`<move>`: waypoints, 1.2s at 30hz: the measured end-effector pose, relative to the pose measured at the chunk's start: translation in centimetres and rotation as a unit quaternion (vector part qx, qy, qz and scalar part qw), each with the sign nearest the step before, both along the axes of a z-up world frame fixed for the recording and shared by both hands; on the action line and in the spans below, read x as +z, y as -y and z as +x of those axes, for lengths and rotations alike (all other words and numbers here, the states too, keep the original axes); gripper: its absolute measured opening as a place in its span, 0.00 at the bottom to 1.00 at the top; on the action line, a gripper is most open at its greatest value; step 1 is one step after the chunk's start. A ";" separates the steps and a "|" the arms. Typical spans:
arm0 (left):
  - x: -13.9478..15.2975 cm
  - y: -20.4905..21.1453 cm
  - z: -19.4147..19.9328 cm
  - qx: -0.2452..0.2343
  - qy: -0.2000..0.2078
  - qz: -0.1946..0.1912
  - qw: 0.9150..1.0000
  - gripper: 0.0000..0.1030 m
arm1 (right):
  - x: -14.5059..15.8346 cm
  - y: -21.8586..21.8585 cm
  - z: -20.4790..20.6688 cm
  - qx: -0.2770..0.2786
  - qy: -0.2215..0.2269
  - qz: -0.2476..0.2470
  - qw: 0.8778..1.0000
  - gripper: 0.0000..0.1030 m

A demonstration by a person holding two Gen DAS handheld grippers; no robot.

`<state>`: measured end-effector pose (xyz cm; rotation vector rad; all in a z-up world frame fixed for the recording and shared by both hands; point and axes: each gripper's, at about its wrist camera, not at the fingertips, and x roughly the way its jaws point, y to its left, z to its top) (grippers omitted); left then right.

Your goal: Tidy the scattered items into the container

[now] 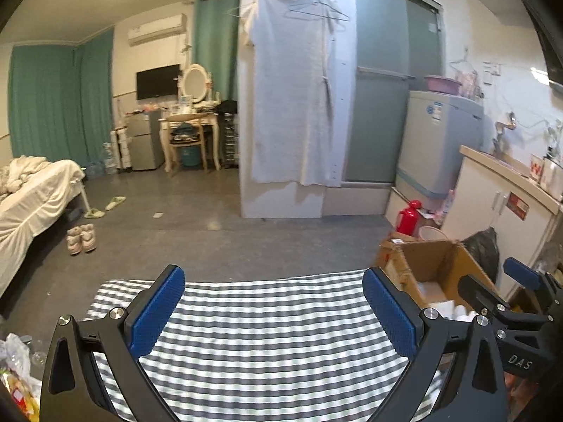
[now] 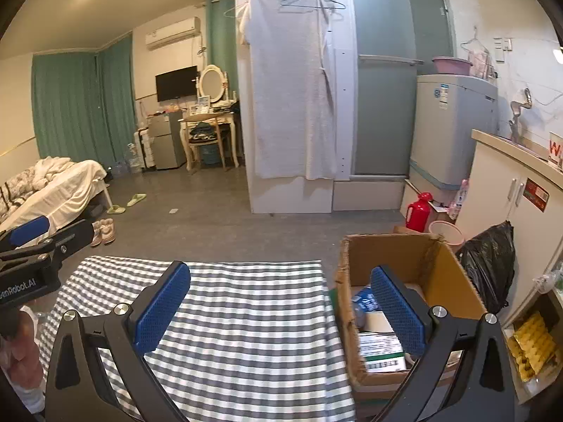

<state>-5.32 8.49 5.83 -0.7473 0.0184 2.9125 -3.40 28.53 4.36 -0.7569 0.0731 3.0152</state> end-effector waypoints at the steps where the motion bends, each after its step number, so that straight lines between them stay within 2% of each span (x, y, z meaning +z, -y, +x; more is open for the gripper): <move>1: 0.0 0.6 0.0 0.004 0.000 0.000 1.000 1.00 | 0.0 0.3 0.0 0.002 0.000 0.000 1.000 1.00; 7: -0.4 4.6 0.7 0.036 0.013 0.021 0.999 1.00 | -0.3 2.3 0.0 0.018 0.002 -0.003 1.000 1.00; 15: -1.0 8.4 1.7 0.081 0.014 0.011 0.997 1.00 | -1.4 4.2 -0.5 0.037 0.019 0.001 0.999 1.00; 22: -1.9 9.6 2.0 0.095 0.022 0.002 0.995 1.00 | -2.1 5.2 -0.9 0.048 0.028 0.007 0.998 1.00; 36: -3.0 9.0 1.2 0.094 0.034 0.001 0.995 1.00 | -2.8 5.9 -0.7 0.059 0.037 0.011 0.998 1.00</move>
